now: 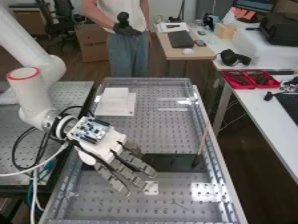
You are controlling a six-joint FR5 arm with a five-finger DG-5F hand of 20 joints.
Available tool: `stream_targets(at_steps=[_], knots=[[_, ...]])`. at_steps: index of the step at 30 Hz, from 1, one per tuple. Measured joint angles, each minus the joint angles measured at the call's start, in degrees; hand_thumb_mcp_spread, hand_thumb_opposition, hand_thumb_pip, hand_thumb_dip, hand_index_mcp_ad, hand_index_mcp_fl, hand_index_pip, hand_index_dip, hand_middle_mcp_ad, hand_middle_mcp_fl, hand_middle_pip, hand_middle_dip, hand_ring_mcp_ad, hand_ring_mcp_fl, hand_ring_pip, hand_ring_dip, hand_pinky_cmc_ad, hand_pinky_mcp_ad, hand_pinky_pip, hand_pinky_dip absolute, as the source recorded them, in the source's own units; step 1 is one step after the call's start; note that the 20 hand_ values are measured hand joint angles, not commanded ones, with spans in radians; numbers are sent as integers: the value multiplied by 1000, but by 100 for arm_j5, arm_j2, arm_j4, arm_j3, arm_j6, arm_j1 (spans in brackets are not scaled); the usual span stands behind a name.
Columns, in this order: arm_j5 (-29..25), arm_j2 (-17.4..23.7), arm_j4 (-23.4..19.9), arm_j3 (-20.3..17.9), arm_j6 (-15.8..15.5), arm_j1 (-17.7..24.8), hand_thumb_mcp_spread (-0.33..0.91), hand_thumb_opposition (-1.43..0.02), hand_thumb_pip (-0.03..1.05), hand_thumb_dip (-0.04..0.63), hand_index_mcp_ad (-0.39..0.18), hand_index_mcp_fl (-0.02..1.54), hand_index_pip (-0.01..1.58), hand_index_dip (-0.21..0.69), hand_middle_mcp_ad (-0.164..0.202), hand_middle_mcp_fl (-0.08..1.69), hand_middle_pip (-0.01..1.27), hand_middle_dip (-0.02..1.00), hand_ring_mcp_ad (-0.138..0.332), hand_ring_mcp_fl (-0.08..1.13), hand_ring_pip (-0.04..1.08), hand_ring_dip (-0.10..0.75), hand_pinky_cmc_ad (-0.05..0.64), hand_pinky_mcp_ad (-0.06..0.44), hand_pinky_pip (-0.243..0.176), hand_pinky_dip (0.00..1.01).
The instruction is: Grab the bearing and place it in the white container
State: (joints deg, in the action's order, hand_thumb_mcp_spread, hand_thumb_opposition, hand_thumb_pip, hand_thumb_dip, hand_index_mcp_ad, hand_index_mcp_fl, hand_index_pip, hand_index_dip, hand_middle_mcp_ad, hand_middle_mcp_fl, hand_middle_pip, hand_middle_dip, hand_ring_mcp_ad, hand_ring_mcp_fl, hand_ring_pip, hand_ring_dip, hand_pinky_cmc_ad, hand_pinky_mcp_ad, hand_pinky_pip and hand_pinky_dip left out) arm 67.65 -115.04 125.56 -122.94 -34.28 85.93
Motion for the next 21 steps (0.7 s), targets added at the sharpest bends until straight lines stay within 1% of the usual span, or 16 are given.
stream_targets(at_steps=[2,4,6,12,14,17,21], knots=[[33,-17,19,21,-11,3,480,-805,525,236,-119,63,1389,257,66,17,145,155,143,14,101,44,347,239,-61,143],[40,-27,26,32,-5,-1,480,-817,525,253,-119,63,1386,258,66,17,148,155,143,14,101,44,347,241,-61,143],[57,-42,31,46,-6,-9,480,-817,531,251,-119,63,1384,250,66,17,148,155,143,14,101,44,347,241,-61,143],[159,-84,72,99,-31,-41,480,-834,552,286,-122,63,1382,248,70,17,145,155,148,14,101,44,347,241,-61,143],[189,-85,83,116,-39,-56,480,-836,557,290,-122,63,1386,248,66,17,145,155,127,14,101,44,347,239,-61,143],[207,-84,103,126,-31,-64,480,-850,559,316,-122,63,1389,246,66,17,145,155,129,14,101,44,344,239,-61,143],[213,-81,149,133,-21,-64,480,-852,560,316,-122,63,1389,243,66,17,145,155,129,14,101,44,344,239,-61,143]])
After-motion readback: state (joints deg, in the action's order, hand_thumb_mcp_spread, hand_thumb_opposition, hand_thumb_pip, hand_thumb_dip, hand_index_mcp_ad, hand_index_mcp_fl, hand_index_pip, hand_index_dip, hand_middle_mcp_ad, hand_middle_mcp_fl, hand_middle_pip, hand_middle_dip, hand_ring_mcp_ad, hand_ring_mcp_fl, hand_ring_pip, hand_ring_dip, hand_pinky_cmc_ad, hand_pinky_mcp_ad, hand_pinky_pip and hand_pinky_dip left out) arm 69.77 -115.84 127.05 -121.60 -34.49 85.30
